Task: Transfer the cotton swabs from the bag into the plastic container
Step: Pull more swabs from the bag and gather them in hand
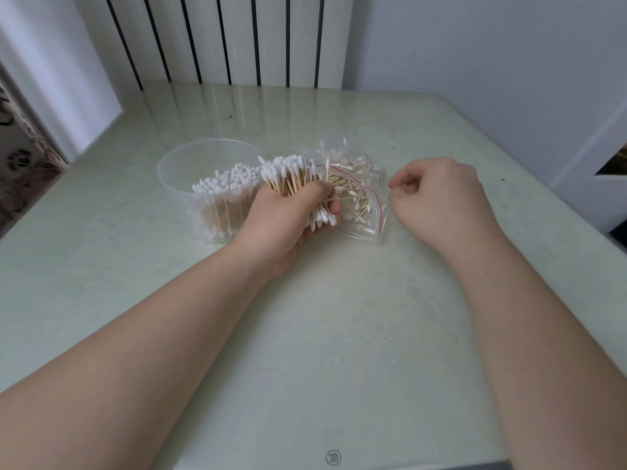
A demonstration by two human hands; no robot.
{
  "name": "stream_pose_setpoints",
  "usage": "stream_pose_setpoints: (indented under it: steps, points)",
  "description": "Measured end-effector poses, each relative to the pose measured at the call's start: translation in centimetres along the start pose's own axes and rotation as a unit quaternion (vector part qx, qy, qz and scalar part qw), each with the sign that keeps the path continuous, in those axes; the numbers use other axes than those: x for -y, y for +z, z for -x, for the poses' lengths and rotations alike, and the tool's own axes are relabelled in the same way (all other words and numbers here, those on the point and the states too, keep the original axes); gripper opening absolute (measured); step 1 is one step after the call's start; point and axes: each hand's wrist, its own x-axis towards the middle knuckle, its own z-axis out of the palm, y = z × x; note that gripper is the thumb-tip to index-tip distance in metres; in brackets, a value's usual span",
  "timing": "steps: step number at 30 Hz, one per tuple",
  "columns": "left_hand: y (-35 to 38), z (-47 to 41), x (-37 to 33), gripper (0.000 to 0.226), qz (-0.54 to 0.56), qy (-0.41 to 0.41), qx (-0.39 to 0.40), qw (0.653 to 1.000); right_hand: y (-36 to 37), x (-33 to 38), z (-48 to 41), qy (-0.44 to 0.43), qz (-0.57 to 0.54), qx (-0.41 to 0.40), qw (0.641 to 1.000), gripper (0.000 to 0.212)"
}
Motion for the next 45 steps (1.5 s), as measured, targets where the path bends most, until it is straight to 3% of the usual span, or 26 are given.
stream_pose_setpoints:
  steps: [3,5,12,16,20,24,30,33,36,41,45]
  points:
    - [0.0,0.0,0.1,0.014,-0.008,0.000,0.000,1.000,-0.3,-0.8,0.2,0.067,0.118,0.098,0.986,0.026]
    - [0.0,0.0,0.2,0.010,-0.015,0.000,0.005,1.000,-0.2,-0.9,0.2,0.079,0.139,0.129,0.979,0.027]
    - [-0.3,-0.2,0.4,0.010,-0.031,0.011,0.025,0.999,0.6,-0.9,-0.1,0.067,0.074,0.083,0.991,0.023]
    - [-0.4,-0.5,0.6,0.008,0.006,0.009,0.023,1.000,0.4,-0.5,-0.4,0.028,-0.102,-0.013,0.994,0.026]
    - [-0.4,-0.6,0.8,0.003,0.002,0.007,0.033,0.999,0.9,1.6,0.4,0.001,-0.326,0.029,0.945,0.022]
    - [-0.4,-0.5,1.0,0.021,-0.003,0.036,0.073,0.997,1.6,2.5,1.2,-0.015,-0.381,0.076,0.921,0.019]
    - [-0.3,-0.6,1.4,0.018,-0.047,0.076,0.050,0.995,3.1,1.7,0.7,-0.051,-0.322,0.057,0.944,0.016]
    - [-0.2,-0.7,1.6,0.018,-0.051,0.078,0.036,0.995,3.3,1.7,1.1,-0.133,-0.177,0.011,0.975,0.020]
    - [-0.3,-0.8,1.6,0.012,-0.071,0.087,0.006,0.994,3.0,1.9,1.3,-0.195,-0.062,-0.041,0.978,0.025]
    - [-0.5,-0.9,1.4,0.008,-0.057,0.062,-0.020,0.996,3.1,1.1,1.0,-0.170,0.062,0.042,0.983,0.027]
    - [-0.3,-0.8,1.3,0.008,-0.044,0.056,-0.015,0.997,3.8,0.7,0.6,-0.177,0.070,0.072,0.979,0.029]
